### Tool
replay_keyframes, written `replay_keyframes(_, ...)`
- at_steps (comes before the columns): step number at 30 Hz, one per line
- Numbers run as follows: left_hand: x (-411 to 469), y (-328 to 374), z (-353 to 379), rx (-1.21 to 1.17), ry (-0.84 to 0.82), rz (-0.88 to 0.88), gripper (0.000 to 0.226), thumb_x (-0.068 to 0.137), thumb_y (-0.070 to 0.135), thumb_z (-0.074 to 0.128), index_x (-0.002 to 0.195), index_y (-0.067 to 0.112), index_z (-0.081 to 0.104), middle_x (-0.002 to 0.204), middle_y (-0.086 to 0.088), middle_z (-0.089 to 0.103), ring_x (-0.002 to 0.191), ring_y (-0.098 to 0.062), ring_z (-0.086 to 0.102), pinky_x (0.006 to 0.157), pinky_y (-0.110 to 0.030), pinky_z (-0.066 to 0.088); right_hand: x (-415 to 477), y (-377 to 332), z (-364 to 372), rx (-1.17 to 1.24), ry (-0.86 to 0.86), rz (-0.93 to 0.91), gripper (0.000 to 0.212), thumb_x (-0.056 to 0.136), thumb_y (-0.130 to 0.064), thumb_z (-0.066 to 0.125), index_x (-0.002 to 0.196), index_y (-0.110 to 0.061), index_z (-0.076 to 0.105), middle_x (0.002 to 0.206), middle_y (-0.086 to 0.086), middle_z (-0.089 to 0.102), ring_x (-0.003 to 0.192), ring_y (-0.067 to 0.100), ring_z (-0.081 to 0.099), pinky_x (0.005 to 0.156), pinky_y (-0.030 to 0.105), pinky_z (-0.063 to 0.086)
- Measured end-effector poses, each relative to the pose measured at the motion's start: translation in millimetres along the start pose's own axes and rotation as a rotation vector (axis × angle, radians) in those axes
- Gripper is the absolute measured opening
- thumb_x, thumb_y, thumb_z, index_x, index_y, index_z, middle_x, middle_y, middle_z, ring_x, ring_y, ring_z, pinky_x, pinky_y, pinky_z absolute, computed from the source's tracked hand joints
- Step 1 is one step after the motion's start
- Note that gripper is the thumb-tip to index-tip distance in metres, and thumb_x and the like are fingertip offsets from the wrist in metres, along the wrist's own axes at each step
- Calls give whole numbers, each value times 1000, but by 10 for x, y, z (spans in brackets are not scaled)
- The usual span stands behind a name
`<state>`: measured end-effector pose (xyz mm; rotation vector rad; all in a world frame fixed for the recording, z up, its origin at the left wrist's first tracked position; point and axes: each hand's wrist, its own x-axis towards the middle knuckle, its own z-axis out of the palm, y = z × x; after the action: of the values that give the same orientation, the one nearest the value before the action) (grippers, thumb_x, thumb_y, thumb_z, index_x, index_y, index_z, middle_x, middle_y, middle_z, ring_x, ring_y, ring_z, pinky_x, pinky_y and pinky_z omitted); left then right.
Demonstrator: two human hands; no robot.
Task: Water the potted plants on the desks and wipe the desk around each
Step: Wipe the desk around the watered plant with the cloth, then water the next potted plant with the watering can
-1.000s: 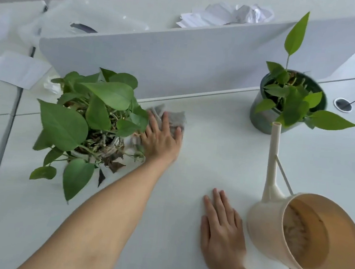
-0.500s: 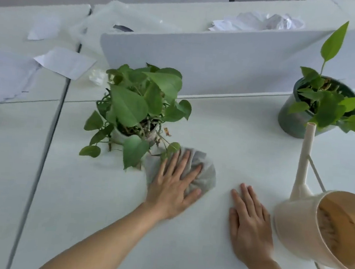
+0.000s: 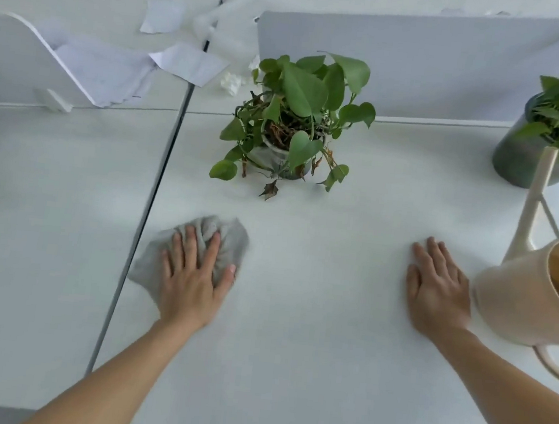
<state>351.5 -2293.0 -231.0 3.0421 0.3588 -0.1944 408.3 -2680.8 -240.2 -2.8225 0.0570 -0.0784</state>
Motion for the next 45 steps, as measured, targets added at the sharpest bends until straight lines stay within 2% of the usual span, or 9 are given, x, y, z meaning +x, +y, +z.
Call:
replay_keyframes(7, -925, 667, 102, 7, -24, 201, 70, 95, 61, 15, 152, 21, 25, 159, -21, 14, 146, -43, 12, 113, -60, 19, -328, -138, -111, -59, -193, 89, 63, 100, -41, 17, 153, -14, 37, 163, 13, 25, 153, 29, 19, 120, 42, 19)
replay_keyframes(12, -1202, 1246, 8, 4, -148, 358, 66, 96, 59, 20, 149, 22, 32, 157, -23, 20, 144, -45, 16, 111, -61, 21, -1100, 89, -441, 101, -277, 51, 46, 102, -24, 53, 146, -12, 50, 161, 7, 31, 152, 24, 22, 120, 38, 23)
replay_keyframes(15, -1273, 1499, -21, 29, -192, 434, 64, 91, 56, 31, 146, 23, 38, 153, -25, 27, 141, -48, 23, 109, -63, 22, -1455, 204, -756, 221, -286, 209, 33, 103, -30, 51, 129, -19, 66, 146, -5, 53, 142, 17, 42, 111, 33, 37)
replay_keyframes(17, -1282, 1641, -92, 59, -251, 460, 63, 90, 54, 28, 144, 26, 42, 152, -26, 28, 139, -50, 26, 108, -63, 22, -1572, 292, -986, 299, -236, 373, 24, 102, -33, 51, 105, -24, 74, 112, -4, 74, 111, 21, 66, 92, 36, 51)
replay_keyframes(20, -1263, 1811, -220, 148, -266, 480, 61, 92, 54, 1, 151, 38, 0, 157, -24, -11, 143, -51, -3, 115, -62, 3, -1661, 499, -1327, 530, -64, 625, 26, 99, -27, 56, 76, -27, 69, 72, -7, 75, 78, 14, 72, 78, 46, 57)
replay_keyframes(23, -1228, 1932, -241, 208, -334, 508, 58, 100, 52, 8, 146, 37, -23, 153, -19, -30, 141, -49, -21, 116, -59, -5, -1613, 709, -1611, 620, 81, 778, 36, 97, -34, 56, 70, -17, 71, 66, -8, 74, 76, 16, 72, 77, 52, 58)
replay_keyframes(32, -1058, 2225, -357, 316, -460, 789, 65, 98, 57, 27, 150, 43, -10, 156, -10, -30, 141, -42, -27, 118, -54, -3, -817, 873, -2053, 947, -151, 860, 68, 93, -60, 55, 143, -14, 44, 104, 13, 70, 96, 23, 68, 60, 34, 57)
replay_keyframes(41, -512, 3021, -436, 312, -575, 910, 80, 90, 56, 48, 152, 38, 1, 158, -8, -26, 143, -38, -24, 118, -52, -3, -564, 866, -2123, 1029, -325, 843, 24, 100, -16, 45, 105, -1, 63, 89, 21, 76, 74, 26, 71, 65, 38, 59)
replay_keyframes(45, -278, 3339, -572, 217, -586, 865, 56, 95, 44, 47, 148, 35, 30, 163, -4, -4, 148, -35, -6, 119, -47, 10, -457, 934, -2163, 981, -326, 806, 26, 97, -9, 41, 100, 2, 64, 74, 17, 71, 65, 23, 68, 60, 36, 55)
